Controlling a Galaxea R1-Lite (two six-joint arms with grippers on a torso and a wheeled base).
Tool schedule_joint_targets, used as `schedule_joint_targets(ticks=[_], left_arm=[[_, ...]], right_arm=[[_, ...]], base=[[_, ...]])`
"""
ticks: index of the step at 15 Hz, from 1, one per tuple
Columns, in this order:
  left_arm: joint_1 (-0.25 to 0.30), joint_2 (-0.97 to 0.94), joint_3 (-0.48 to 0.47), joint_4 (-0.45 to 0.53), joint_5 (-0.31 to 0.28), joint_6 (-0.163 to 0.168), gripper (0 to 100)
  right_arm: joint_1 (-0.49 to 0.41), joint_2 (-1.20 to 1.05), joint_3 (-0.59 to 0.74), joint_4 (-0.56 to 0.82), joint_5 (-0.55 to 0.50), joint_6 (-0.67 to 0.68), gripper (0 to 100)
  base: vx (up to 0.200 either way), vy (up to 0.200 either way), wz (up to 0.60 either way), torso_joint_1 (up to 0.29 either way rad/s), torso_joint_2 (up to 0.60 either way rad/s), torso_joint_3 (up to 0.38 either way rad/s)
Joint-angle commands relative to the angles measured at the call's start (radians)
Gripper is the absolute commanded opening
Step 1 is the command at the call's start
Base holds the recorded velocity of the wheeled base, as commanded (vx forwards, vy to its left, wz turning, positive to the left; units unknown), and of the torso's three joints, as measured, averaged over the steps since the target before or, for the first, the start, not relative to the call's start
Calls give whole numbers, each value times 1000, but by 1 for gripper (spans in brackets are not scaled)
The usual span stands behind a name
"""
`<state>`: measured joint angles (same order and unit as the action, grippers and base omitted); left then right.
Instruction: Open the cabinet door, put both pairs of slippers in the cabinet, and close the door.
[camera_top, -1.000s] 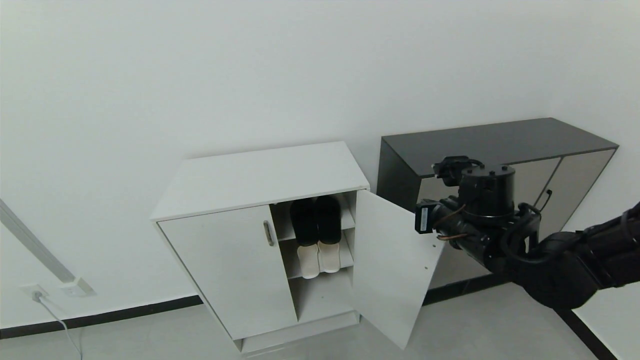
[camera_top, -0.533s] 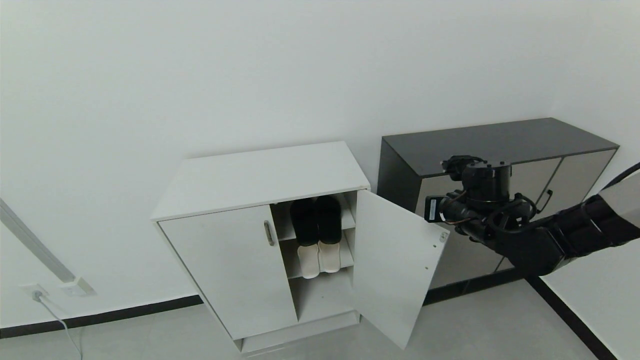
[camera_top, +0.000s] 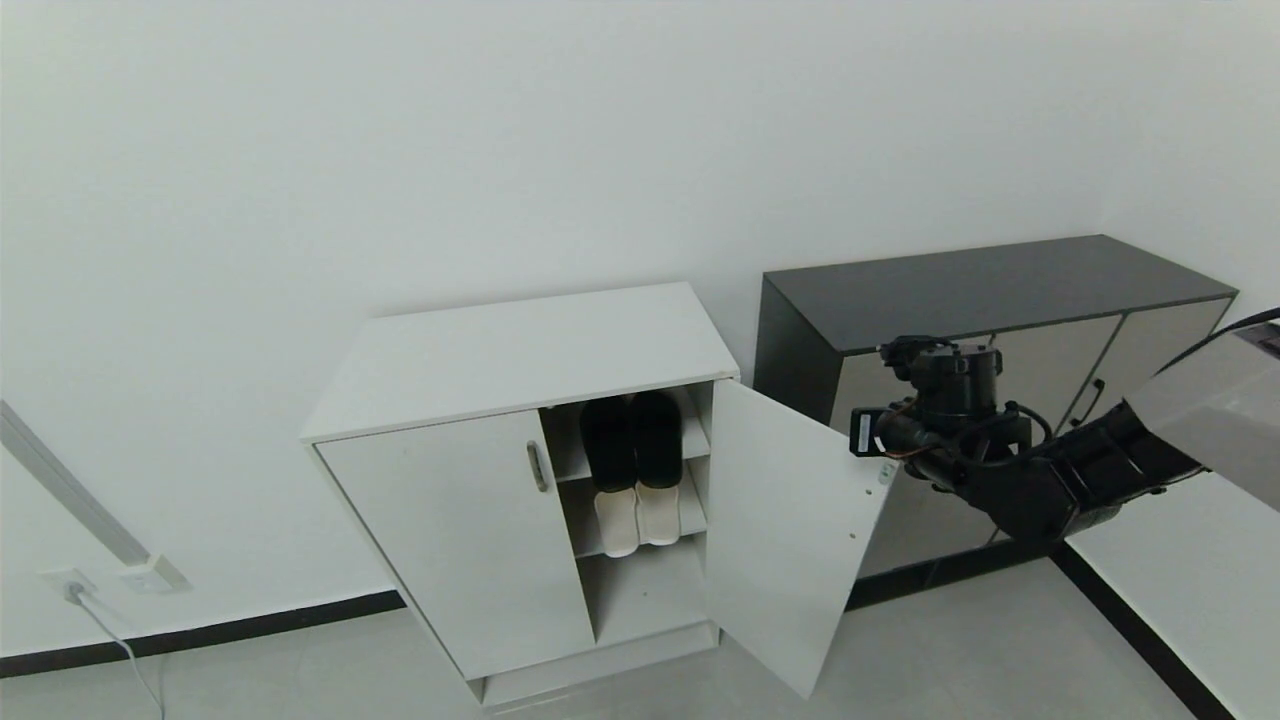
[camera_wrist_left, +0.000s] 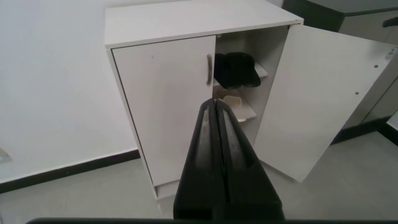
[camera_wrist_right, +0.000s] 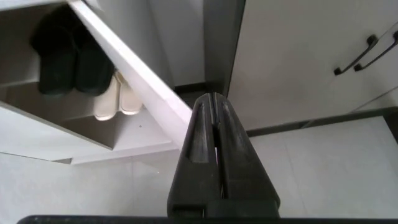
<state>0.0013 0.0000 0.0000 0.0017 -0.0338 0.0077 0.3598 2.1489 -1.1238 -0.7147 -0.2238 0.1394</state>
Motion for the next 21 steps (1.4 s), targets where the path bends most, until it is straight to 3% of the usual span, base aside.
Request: schedule_joint_targets(ticks=[1, 11, 21], left_arm=[[0, 0, 0, 0, 0, 0, 0], [0, 0, 0, 0, 0, 0, 0], [0, 0, 0, 0, 0, 0, 0]], right_arm=[[-21, 60, -30, -2, 1, 6, 0], [-36, 112, -54, 1, 15, 16, 0], [59, 49, 47, 0, 14, 13, 0]], base=[[0, 0, 0, 0, 0, 0], [0, 0, 0, 0, 0, 0], [0, 0, 0, 0, 0, 0]])
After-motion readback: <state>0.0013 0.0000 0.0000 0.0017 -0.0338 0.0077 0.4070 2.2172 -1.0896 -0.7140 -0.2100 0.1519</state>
